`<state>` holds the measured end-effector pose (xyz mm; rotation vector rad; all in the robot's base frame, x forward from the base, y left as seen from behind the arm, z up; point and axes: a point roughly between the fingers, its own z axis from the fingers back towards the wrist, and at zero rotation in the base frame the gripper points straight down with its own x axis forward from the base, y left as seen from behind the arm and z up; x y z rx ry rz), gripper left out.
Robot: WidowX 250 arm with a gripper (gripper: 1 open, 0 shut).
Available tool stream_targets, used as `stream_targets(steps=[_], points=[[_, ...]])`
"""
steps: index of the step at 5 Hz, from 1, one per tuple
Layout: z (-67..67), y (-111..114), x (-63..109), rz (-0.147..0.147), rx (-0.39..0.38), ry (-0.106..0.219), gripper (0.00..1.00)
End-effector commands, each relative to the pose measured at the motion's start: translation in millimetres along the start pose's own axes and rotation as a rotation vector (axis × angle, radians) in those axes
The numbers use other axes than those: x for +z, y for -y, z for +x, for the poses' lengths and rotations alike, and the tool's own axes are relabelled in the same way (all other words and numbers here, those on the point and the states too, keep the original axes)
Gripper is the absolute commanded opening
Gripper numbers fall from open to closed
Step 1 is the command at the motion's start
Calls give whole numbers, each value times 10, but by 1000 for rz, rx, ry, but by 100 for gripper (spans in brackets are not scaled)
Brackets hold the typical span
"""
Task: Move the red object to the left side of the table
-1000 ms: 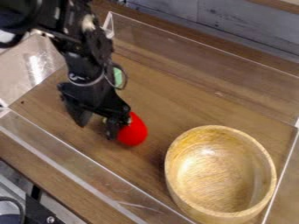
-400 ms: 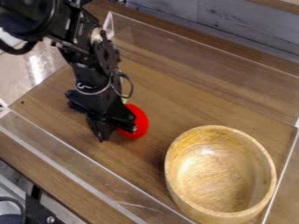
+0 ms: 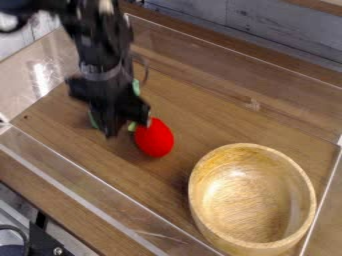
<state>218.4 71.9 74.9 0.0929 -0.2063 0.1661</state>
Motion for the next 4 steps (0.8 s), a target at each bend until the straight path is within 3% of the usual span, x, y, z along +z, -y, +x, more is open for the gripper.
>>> stream_targets(steps=[1,2,3,4], points=[[301,-137,291,26,-37,61,0],[372,-118,379,32,-59,82,0],[335,-78,266,25,-82,73,100],[240,-65,117,21,-82,63,100]])
